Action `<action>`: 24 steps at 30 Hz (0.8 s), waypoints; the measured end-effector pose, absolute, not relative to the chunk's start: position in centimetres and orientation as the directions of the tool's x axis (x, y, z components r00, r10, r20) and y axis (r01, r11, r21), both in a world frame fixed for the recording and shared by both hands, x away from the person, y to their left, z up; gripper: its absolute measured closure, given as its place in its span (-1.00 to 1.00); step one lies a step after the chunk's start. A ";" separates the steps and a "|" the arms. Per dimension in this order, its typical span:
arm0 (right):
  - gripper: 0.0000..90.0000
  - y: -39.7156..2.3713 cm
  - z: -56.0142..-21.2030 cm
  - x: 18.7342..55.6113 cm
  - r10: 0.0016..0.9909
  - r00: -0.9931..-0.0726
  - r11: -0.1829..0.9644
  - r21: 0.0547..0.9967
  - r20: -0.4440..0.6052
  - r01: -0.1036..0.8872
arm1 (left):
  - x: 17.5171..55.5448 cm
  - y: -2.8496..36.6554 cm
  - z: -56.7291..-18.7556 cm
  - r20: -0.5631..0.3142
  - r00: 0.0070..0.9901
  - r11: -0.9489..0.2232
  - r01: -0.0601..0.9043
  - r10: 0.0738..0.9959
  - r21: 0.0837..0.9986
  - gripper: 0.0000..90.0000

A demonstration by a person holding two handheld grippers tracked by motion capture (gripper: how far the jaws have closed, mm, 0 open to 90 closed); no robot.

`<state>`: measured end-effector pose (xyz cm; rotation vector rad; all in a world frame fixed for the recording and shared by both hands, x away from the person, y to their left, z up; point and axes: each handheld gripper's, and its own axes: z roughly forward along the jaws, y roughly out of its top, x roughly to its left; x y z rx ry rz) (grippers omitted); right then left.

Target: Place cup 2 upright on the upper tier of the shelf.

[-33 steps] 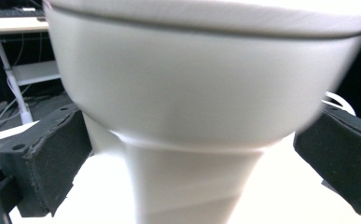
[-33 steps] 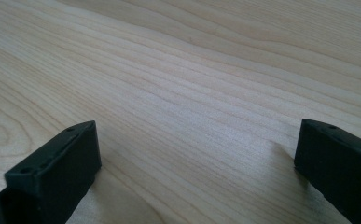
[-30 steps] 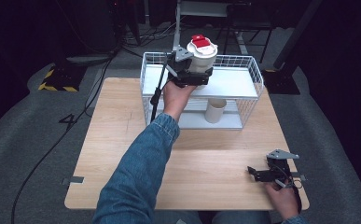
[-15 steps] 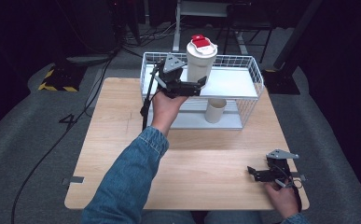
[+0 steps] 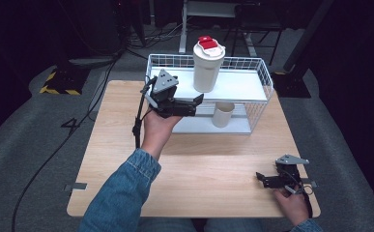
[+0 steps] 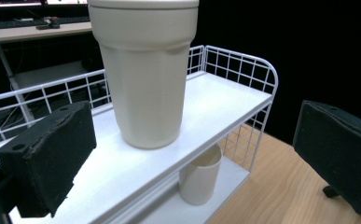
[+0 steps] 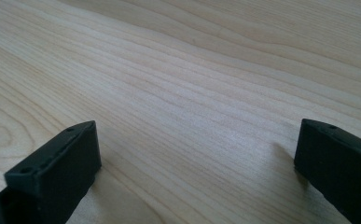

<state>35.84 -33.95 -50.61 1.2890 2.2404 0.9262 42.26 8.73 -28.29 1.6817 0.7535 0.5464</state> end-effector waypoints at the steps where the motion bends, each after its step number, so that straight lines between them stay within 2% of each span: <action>1: -0.99 -33.9 -50.6 35.8 0.866 -0.499 0.358 0.710 -0.010 0.606 | 42.0 8.9 -28.4 -0.031 0.686 -0.141 0.194 0.727 0.971 -1.00; 14: -0.99 -33.9 -50.6 35.8 0.866 -0.499 0.357 0.710 -0.009 0.607 | 38.4 11.0 -30.2 0.045 0.700 -0.252 0.195 0.713 0.948 -1.00; 24: -0.99 -33.9 -50.6 35.8 0.867 -0.499 0.357 0.710 -0.009 0.607 | 36.1 12.9 -33.5 0.013 0.700 -0.242 0.229 0.714 0.943 -1.00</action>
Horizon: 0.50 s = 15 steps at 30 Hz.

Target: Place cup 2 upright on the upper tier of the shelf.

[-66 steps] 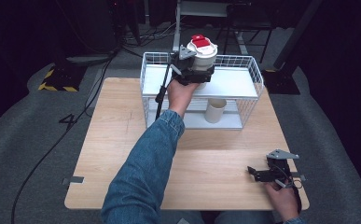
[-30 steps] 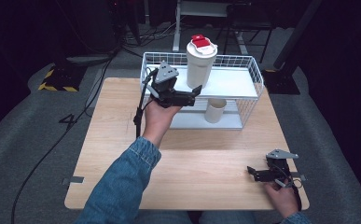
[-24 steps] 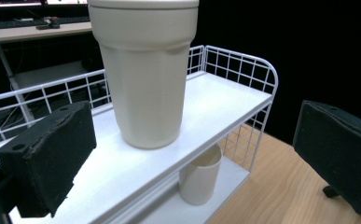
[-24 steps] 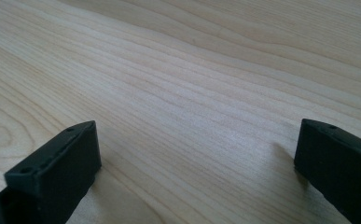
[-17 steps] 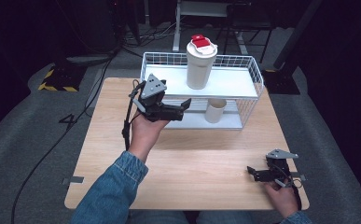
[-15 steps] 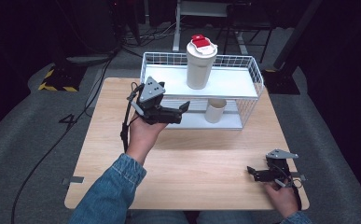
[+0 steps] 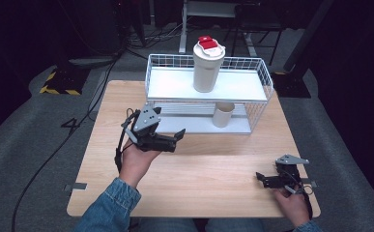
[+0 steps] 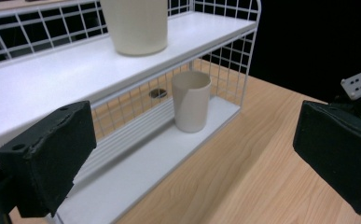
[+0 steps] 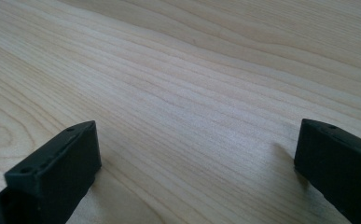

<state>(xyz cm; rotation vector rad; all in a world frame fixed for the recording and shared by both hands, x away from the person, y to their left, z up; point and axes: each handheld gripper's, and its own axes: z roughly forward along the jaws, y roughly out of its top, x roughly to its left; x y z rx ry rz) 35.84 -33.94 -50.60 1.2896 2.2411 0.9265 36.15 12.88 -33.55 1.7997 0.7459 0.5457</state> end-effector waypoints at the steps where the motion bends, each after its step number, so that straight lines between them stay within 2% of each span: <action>1: -0.99 -33.9 -50.6 35.8 0.867 -0.499 0.357 0.710 -0.009 0.607 | 35.9 13.1 -33.9 0.007 0.697 -0.236 0.233 0.717 0.943 -1.00; 8: -0.99 -33.9 -50.6 35.8 0.866 -0.499 0.358 0.710 -0.010 0.607 | 34.3 14.0 -36.0 0.032 0.681 -0.264 0.239 0.731 0.934 -1.00; 15: -0.99 -33.9 -50.6 35.8 0.867 -0.498 0.355 0.711 -0.008 0.607 | 32.7 14.9 -38.0 -0.003 0.687 -0.256 0.273 0.726 0.927 -1.00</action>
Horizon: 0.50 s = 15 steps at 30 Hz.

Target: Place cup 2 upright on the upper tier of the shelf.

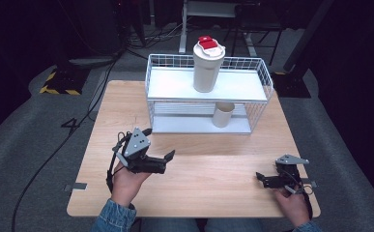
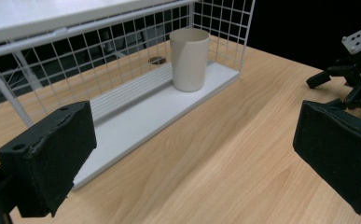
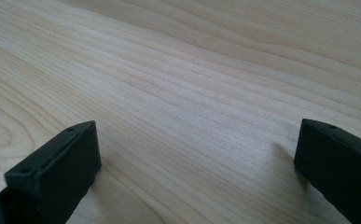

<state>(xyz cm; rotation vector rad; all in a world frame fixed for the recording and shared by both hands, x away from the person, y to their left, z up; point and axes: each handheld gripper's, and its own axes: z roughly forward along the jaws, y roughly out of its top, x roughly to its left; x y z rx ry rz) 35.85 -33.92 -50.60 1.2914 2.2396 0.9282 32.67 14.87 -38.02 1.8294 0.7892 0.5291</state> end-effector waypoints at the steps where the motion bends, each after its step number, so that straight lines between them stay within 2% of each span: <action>1: -0.99 -33.9 -50.6 35.8 0.867 -0.498 0.355 0.711 -0.008 0.607 | 32.4 15.0 -38.3 -0.003 0.684 -0.252 0.273 0.729 0.928 -1.00; 10: -0.99 -33.9 -50.6 35.8 0.867 -0.498 0.355 0.711 -0.008 0.607 | 30.9 15.8 -41.5 0.018 0.664 -0.291 0.303 0.748 0.907 -1.00; 15: -0.99 -33.9 -50.6 35.8 0.867 -0.498 0.356 0.711 -0.008 0.607 | 30.3 16.6 -43.7 0.001 0.654 -0.292 0.337 0.757 0.895 -0.99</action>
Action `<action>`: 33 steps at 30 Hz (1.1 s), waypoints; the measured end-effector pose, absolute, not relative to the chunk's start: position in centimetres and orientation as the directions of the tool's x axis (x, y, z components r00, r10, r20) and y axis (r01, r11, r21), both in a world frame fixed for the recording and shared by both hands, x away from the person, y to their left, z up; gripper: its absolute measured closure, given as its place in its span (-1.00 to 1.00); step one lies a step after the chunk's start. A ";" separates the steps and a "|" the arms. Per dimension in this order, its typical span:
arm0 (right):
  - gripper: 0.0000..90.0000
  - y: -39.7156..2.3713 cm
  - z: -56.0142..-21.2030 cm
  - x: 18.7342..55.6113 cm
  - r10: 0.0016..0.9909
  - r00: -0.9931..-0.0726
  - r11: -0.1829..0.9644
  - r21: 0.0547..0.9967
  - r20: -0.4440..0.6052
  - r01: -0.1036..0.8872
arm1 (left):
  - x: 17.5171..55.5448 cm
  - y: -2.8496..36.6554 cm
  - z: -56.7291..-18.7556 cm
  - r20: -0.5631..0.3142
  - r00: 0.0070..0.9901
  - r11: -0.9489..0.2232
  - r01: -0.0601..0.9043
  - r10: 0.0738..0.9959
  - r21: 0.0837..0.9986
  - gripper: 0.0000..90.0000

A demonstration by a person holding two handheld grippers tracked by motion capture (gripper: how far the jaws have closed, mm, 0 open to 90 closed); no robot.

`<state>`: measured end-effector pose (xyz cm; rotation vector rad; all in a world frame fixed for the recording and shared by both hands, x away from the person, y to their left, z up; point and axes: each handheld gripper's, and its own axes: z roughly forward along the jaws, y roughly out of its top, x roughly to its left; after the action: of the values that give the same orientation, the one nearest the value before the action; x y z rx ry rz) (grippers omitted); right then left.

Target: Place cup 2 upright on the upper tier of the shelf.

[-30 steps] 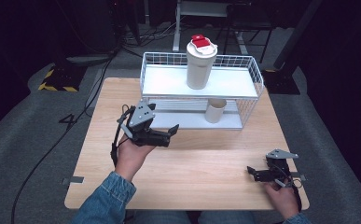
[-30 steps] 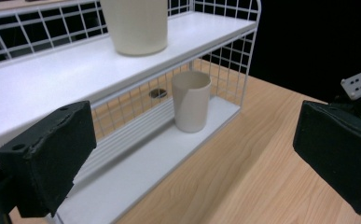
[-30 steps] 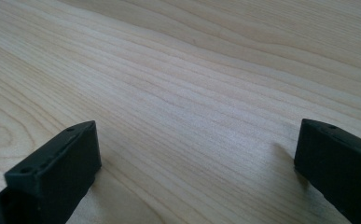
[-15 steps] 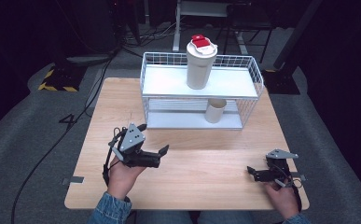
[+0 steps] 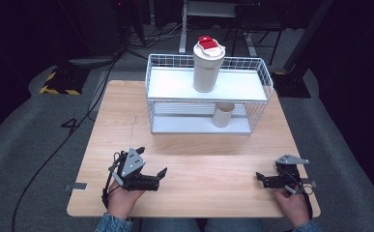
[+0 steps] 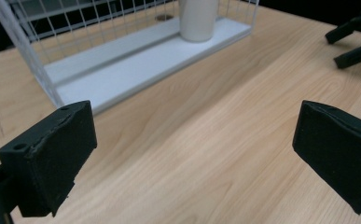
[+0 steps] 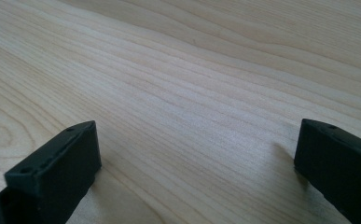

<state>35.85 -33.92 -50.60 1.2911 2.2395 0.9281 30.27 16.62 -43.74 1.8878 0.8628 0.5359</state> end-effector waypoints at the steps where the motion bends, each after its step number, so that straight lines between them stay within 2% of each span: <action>1: -0.99 -33.9 -50.6 35.8 0.867 -0.498 0.355 0.711 -0.008 0.607 | 30.2 16.8 -44.2 -0.012 0.650 -0.286 0.351 0.760 0.892 -0.99; 16: -0.99 -33.9 -50.6 35.8 0.867 -0.498 0.355 0.710 -0.008 0.608 | 30.5 17.9 -48.9 -0.033 0.637 -0.356 0.472 0.770 0.806 -0.99; 22: -0.99 -33.9 -50.6 35.8 0.867 -0.498 0.355 0.711 -0.008 0.607 | 31.0 17.8 -49.9 -0.023 0.643 -0.419 0.525 0.765 0.741 -0.99; 27: -0.99 -33.9 -50.6 35.8 0.867 -0.498 0.355 0.711 -0.008 0.607 | 31.6 18.0 -50.4 -0.080 0.612 -0.402 0.606 0.787 0.686 -0.91; 31: -0.99 -33.9 -50.6 35.8 0.867 -0.498 0.355 0.711 -0.008 0.607 | 31.7 17.9 -50.5 -0.020 0.606 -0.438 0.597 0.795 0.672 -0.89; 33: -0.99 -33.9 -50.6 35.8 0.867 -0.498 0.355 0.711 -0.008 0.607 | 31.7 17.9 -50.5 -0.024 0.600 -0.431 0.601 0.800 0.673 -0.90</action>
<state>35.84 -33.92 -50.60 1.2918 2.2394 0.9280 31.72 17.89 -50.53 2.1787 1.1015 0.3962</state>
